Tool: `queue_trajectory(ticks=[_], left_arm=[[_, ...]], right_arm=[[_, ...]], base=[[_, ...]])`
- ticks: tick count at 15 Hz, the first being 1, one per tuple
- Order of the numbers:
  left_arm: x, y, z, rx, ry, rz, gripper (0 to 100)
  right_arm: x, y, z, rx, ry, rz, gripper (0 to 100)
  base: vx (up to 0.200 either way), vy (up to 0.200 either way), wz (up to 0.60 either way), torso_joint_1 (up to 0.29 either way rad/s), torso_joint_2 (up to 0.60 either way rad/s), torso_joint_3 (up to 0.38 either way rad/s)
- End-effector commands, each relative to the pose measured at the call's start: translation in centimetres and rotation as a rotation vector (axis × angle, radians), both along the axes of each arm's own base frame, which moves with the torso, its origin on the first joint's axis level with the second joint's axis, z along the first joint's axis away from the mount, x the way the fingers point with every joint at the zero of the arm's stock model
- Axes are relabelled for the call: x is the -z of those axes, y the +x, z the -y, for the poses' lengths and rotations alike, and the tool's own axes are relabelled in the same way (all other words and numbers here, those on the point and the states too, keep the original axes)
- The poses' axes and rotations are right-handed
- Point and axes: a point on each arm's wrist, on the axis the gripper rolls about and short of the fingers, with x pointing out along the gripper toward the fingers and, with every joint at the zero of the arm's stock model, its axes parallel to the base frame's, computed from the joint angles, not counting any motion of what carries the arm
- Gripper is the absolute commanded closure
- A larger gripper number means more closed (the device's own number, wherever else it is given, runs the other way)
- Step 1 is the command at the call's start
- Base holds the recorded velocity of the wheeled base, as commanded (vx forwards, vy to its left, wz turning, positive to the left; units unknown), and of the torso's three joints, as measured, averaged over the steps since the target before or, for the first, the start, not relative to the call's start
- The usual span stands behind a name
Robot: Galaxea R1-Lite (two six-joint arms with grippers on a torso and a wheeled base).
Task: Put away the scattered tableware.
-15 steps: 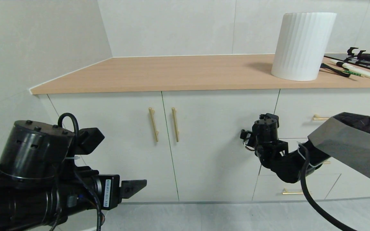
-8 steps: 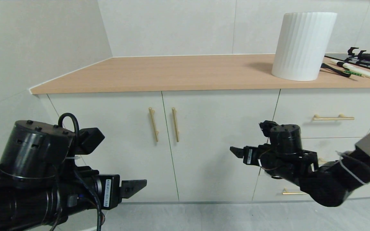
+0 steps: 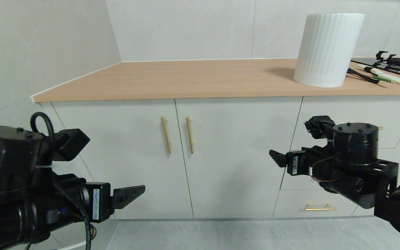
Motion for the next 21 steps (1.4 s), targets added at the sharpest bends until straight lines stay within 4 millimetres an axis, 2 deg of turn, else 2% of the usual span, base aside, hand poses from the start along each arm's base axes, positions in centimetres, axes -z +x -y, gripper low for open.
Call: queue_trajectory(ticks=[1, 3, 4, 6, 7, 9, 10, 11, 12, 14, 15, 17, 18, 21], left_arm=[[-1.0, -1.6, -1.0, -0.007, -0.025, 0.065, 0], [-1.6, -2.5, -1.8, -0.027, -0.025, 0.11, 0], [-1.6, -3.7, -2.7, -0.063, 0.011, 0.159, 0], [-1.1, -7.3, -5.0, -0.134, 0.095, 0.271, 0], [-0.4, -9.9, -6.5, -0.156, 0.159, 0.354, 0], [0.7, -14.2, -8.6, -0.199, 0.18, 0.511, 0], [0.7, -14.9, -8.8, -0.213, 0.166, 0.543, 0], [0.8, -17.2, -9.7, -0.262, 0.13, 0.641, 0], [0.8, -18.3, -10.0, -0.298, 0.124, 0.685, 0], [1.4, -20.6, -10.5, -0.365, 0.105, 0.777, 0], [1.6, -21.5, -10.6, -0.393, 0.095, 0.822, 0], [1.6, -21.8, -10.3, -0.45, 0.11, 0.835, 0], [1.7, -21.8, -10.2, -0.468, 0.123, 0.831, 0], [1.8, -22.2, -9.6, -0.57, 0.166, 0.84, 0]], right_arm=[[-3.2, -3.6, 2.1, -0.003, -0.007, 0.11, 0], [-4.5, -5.7, 3.5, 0.011, -0.019, 0.172, 0], [-5.2, -7.1, 4.8, 0.072, -0.011, 0.207, 0], [-4.7, -9.7, 7.4, 0.199, -0.052, 0.228, 0], [-4.3, -11.6, 8.4, 0.231, -0.078, 0.247, 0], [-5.2, -15.1, 10.6, 0.306, -0.088, 0.358, 0], [-5.4, -15.6, 11.3, 0.345, -0.085, 0.377, 0], [-5.8, -17.2, 13.2, 0.486, -0.113, 0.435, 0], [-6.3, -18.8, 13.8, 0.515, -0.117, 0.493, 0], [-6.1, -23.7, 14.8, 0.536, -0.163, 0.596, 0], [-5.6, -26.0, 15.2, 0.563, -0.2, 0.622, 0], [-4.9, -29.7, 15.5, 0.626, -0.239, 0.646, 0], [-4.2, -31.2, 15.4, 0.589, -0.243, 0.667, 0], [-2.7, -33.0, 14.8, 0.527, -0.233, 0.752, 0]], base=[[0.0, 0.0, 0.0, 0.0, 0.0, 0.0], [0.0, 0.0, 0.0, 0.0, 0.0, 0.0], [0.0, 0.0, 0.0, 0.0, 0.0, 0.0], [0.0, 0.0, 0.0, 0.0, 0.0, 0.0], [0.0, 0.0, 0.0, 0.0, 0.0, 0.0], [0.0, 0.0, 0.0, 0.0, 0.0, 0.0], [0.0, 0.0, 0.0, 0.0, 0.0, 0.0], [0.0, 0.0, 0.0, 0.0, 0.0, 0.0], [0.0, 0.0, 0.0, 0.0, 0.0, 0.0], [0.0, 0.0, 0.0, 0.0, 0.0, 0.0], [0.0, 0.0, 0.0, 0.0, 0.0, 0.0], [0.0, 0.0, 0.0, 0.0, 0.0, 0.0], [0.0, 0.0, 0.0, 0.0, 0.0, 0.0], [0.0, 0.0, 0.0, 0.0, 0.0, 0.0]])
